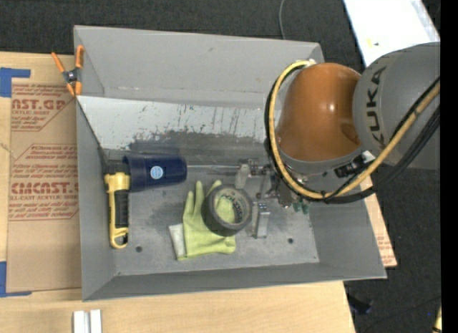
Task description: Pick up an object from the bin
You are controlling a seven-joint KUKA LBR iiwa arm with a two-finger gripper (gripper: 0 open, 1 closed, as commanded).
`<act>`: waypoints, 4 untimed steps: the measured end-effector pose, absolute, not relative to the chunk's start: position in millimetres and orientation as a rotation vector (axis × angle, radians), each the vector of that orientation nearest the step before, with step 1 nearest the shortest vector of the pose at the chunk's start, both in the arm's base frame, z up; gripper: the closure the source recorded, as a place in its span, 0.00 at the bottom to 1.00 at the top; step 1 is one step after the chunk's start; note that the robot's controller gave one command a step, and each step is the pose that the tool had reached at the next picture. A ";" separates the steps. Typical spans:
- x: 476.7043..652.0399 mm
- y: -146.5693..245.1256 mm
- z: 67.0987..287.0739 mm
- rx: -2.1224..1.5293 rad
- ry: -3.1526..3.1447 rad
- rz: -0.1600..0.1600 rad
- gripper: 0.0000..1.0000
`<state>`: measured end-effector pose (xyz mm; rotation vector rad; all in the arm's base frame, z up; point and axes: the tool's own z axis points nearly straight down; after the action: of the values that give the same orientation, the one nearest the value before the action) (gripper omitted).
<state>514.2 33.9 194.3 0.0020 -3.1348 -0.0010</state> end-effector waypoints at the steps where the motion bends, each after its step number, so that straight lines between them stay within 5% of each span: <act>1: 515.9 33.8 198.6 0.001 -3.143 -0.002 0.00; 2: 494.6 41.1 119.5 -0.187 -3.139 -0.004 0.00; 3: 518.5 50.9 121.0 -0.097 -3.143 -0.001 0.00; 4: 518.3 49.5 116.3 -0.308 -3.129 -0.004 0.00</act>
Offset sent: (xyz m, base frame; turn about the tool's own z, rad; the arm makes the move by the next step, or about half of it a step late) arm -0.0334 0.0108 -0.1243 0.1923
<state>518.3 49.5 116.3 -0.3075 -3.1290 -0.0038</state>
